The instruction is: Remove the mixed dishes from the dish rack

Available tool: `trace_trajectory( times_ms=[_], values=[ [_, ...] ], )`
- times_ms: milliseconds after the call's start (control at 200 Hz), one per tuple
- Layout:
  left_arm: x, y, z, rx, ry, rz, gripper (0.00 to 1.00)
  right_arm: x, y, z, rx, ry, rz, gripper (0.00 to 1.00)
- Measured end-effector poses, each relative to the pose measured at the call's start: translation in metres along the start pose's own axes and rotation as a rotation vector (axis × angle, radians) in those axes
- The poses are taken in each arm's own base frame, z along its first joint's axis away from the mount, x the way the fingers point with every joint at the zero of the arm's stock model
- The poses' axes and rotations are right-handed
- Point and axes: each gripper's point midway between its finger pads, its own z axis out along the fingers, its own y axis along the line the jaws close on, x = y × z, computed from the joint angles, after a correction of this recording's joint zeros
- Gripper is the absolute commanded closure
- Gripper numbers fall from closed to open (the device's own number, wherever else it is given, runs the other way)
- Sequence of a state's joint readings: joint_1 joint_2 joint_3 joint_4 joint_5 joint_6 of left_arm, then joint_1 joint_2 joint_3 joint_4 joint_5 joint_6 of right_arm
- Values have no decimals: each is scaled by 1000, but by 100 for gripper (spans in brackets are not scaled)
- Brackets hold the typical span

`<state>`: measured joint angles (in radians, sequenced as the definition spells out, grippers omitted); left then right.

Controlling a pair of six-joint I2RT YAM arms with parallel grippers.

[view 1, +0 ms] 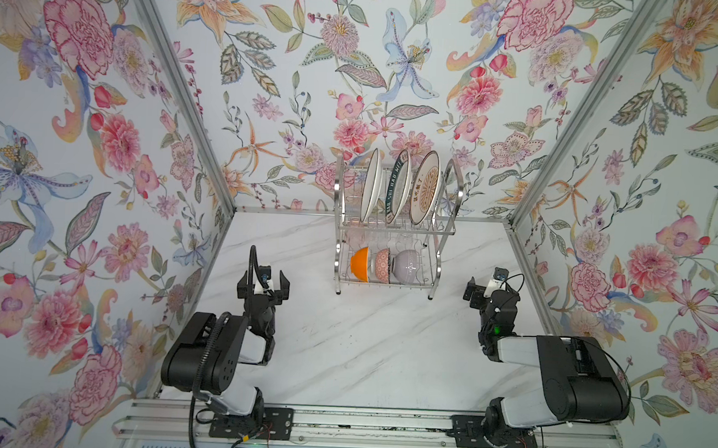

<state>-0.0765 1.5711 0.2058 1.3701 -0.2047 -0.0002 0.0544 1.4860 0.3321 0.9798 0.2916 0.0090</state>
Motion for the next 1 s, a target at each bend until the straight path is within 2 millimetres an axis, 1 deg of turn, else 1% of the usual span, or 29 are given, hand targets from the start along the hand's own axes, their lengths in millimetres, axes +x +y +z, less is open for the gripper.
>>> trace_trajectory(
  times_ms=[1001],
  values=[
    [-1, -4, 0, 23, -5, 0, 1, 0, 1, -1, -2, -4, 0, 1]
  ],
)
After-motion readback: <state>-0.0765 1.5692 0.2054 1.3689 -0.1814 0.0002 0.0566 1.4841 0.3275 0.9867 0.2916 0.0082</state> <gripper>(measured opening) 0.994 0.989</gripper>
